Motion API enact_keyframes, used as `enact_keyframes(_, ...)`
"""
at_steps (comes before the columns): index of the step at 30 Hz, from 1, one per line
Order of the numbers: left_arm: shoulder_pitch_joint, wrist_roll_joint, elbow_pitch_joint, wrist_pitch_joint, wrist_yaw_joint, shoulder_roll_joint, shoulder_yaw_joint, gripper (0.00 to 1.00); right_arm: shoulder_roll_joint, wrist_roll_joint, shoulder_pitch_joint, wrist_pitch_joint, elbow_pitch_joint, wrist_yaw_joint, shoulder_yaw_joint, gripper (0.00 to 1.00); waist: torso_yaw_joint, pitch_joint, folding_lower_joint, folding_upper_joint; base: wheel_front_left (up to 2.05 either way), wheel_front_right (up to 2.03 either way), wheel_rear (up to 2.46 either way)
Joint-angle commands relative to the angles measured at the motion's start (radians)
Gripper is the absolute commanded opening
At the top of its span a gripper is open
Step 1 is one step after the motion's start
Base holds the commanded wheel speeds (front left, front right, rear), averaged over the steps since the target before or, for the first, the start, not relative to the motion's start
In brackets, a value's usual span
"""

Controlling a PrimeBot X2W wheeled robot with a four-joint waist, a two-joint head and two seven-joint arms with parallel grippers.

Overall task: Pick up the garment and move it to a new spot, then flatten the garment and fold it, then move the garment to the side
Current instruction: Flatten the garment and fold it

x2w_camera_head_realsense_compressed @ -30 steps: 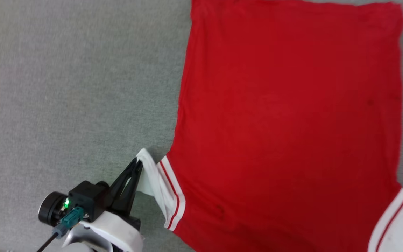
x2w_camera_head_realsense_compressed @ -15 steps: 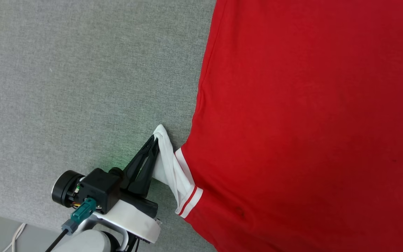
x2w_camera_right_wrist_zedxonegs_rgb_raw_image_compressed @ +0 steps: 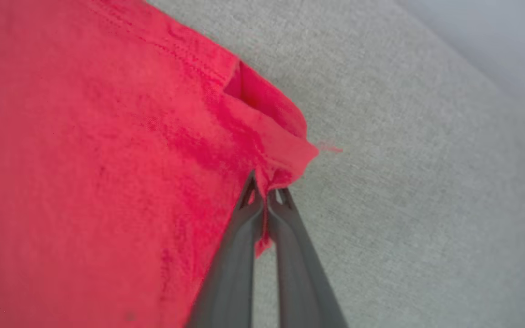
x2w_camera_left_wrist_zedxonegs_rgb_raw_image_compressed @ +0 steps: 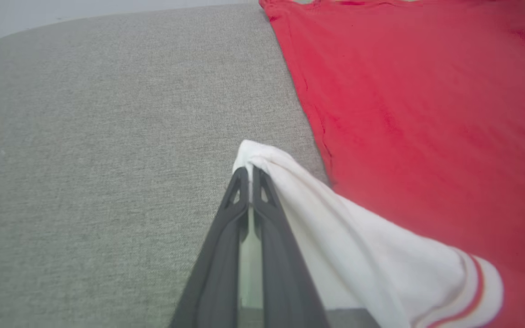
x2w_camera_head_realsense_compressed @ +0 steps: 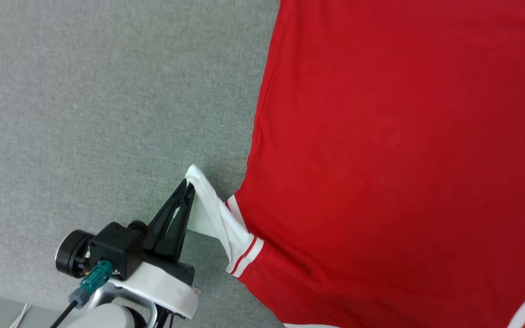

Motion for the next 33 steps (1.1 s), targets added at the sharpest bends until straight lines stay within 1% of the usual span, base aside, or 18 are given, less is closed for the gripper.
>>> enact_keyframes(1, 0.021, -0.006, 0.005, -0.005, 0.006, 0.008, 0.009, 0.00, -0.015, 0.024, 0.036, -0.011, -0.011, -0.001, 0.018, 0.00, -0.034, -0.059, -0.0001, 0.0000, 0.00, 0.00, 0.00)
enact_keyframes(2, 0.021, -0.006, 0.005, -0.005, 0.006, 0.008, 0.009, 0.00, -0.015, 0.024, 0.036, -0.011, -0.011, -0.001, 0.018, 0.00, -0.034, -0.059, -0.0001, 0.0000, 0.00, 0.00, 0.00)
enact_keyframes(3, 0.030, -0.008, 0.006, -0.005, 0.008, 0.011, 0.013, 0.00, -0.029, 0.034, 0.042, -0.022, -0.033, -0.001, 0.035, 0.00, -0.042, -0.074, -0.0001, 0.0000, 0.00, 0.00, 0.00)
enact_keyframes(7, 0.073, -0.022, 0.013, -0.005, 0.018, 0.024, 0.030, 0.00, -0.086, 0.124, 0.110, -0.067, -0.112, 0.000, 0.073, 0.00, -0.078, -0.141, -0.0001, 0.0000, 0.00, 0.00, 0.00)
enact_keyframes(12, 0.134, -0.039, 0.019, -0.005, 0.027, 0.024, 0.050, 0.00, -0.227, 0.228, 0.260, -0.127, -0.255, 0.000, 0.109, 0.00, -0.113, -0.217, -0.0001, 0.0000, 0.00, 0.00, 0.00)
enact_keyframes(16, 0.184, -0.048, 0.021, -0.005, 0.030, 0.022, 0.067, 0.00, -0.344, 0.294, 0.414, -0.192, -0.362, -0.001, 0.101, 0.00, -0.141, -0.270, -0.0001, 0.0000, 0.00, 0.00, 0.00)
enact_keyframes(20, 0.232, -0.056, 0.025, -0.005, 0.034, 0.029, 0.090, 0.00, -0.438, 0.352, 0.592, -0.234, -0.429, -0.001, 0.088, 0.00, -0.168, -0.314, -0.0001, 0.0000, 0.00, 0.00, 0.00)
enact_keyframes(23, 0.266, -0.057, 0.028, -0.005, 0.034, 0.033, 0.105, 0.00, -0.487, 0.396, 0.738, -0.280, -0.444, -0.001, 0.067, 0.00, -0.185, -0.339, -0.0001, 0.0000, 0.00, 0.00, 0.00)
enact_keyframes(26, 0.288, -0.056, 0.030, -0.005, 0.029, 0.034, 0.118, 0.00, -0.509, 0.435, 0.885, -0.332, -0.423, -0.001, 0.047, 0.00, -0.197, -0.354, -0.0001, 0.0000, 0.00, 0.00, 0.00)
enact_keyframes(27, 0.291, -0.053, 0.031, -0.005, 0.027, 0.033, 0.120, 0.00, -0.505, 0.448, 0.931, -0.353, -0.408, -0.001, 0.037, 0.00, -0.199, -0.355, -0.0001, 0.0000, 0.00, 0.00, 0.00)
enact_keyframes(30, 0.296, -0.047, 0.036, -0.005, 0.017, 0.033, 0.121, 0.00, -0.459, 0.463, 1.059, -0.411, -0.369, 0.000, 0.027, 0.00, -0.200, -0.353, -0.0001, 0.0000, 0.00, 0.00, 0.00)
enact_keyframes(33, 0.293, -0.045, 0.044, -0.005, 0.010, 0.036, 0.120, 0.00, -0.421, 0.449, 1.152, -0.437, -0.352, -0.001, 0.029, 0.00, -0.200, -0.348, -0.0001, 0.0000, 0.00, 0.00, 0.00)
